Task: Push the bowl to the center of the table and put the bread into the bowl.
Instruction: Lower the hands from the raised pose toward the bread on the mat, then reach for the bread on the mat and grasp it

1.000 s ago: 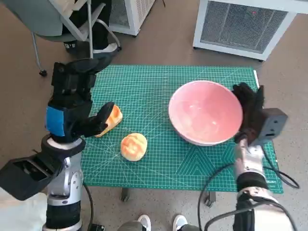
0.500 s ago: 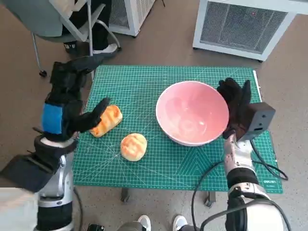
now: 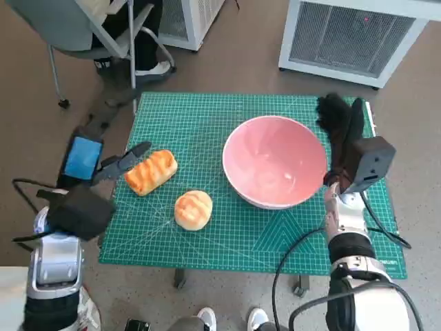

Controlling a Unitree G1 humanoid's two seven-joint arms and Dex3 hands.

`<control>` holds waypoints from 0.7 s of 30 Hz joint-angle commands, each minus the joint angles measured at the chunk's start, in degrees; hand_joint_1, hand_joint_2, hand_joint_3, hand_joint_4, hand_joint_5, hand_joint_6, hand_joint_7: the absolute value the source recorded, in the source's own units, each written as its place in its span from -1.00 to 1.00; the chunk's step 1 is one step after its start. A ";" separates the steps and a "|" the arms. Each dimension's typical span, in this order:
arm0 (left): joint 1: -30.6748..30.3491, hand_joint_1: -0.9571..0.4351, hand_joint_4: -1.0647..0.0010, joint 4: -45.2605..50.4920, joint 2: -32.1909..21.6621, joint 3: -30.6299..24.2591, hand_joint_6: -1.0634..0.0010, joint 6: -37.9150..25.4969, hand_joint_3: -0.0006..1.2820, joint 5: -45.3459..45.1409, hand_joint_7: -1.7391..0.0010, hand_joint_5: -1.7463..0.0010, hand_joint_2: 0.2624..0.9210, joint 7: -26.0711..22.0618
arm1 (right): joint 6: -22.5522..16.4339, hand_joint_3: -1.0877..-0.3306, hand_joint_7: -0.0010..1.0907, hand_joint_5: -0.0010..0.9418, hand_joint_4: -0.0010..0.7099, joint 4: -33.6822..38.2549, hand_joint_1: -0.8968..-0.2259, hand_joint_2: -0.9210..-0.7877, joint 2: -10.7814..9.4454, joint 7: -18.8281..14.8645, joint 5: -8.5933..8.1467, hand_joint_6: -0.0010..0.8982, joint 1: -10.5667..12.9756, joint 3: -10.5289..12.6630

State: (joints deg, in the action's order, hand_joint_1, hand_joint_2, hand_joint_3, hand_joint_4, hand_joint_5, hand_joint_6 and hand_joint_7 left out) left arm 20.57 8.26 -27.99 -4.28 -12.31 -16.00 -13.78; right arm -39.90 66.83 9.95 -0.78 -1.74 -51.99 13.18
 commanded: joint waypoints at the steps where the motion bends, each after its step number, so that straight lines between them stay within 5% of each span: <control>1: 3.38 -0.10 0.39 -1.82 -2.18 4.32 0.15 -5.44 -0.91 -4.41 0.92 1.00 1.00 -2.38 | -6.83 0.45 0.25 -1.00 0.09 -6.56 0.81 -1.00 0.09 -2.13 0.52 -0.76 2.71 -1.76; 11: 8.81 -0.09 0.51 -6.35 -2.84 13.93 0.23 -16.58 -0.86 -12.70 0.98 1.00 1.00 -7.68 | -15.16 0.49 0.40 -0.99 0.10 -26.09 0.69 -1.00 0.25 -3.93 2.00 -0.84 10.43 -5.93; 21: 13.09 -0.17 0.58 -11.15 -2.51 21.16 0.35 -22.31 -0.88 -17.81 1.00 1.00 1.00 -12.32 | -13.00 0.50 0.50 -0.98 0.13 -39.54 0.61 -1.00 0.45 -4.71 1.70 -0.88 16.30 -7.98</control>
State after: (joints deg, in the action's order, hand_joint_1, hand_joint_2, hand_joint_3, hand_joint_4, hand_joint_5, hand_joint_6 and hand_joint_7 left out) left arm 31.62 -1.58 -30.33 15.16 -33.23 -32.01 -24.95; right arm -54.58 30.38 10.29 -4.88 0.13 -38.22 5.87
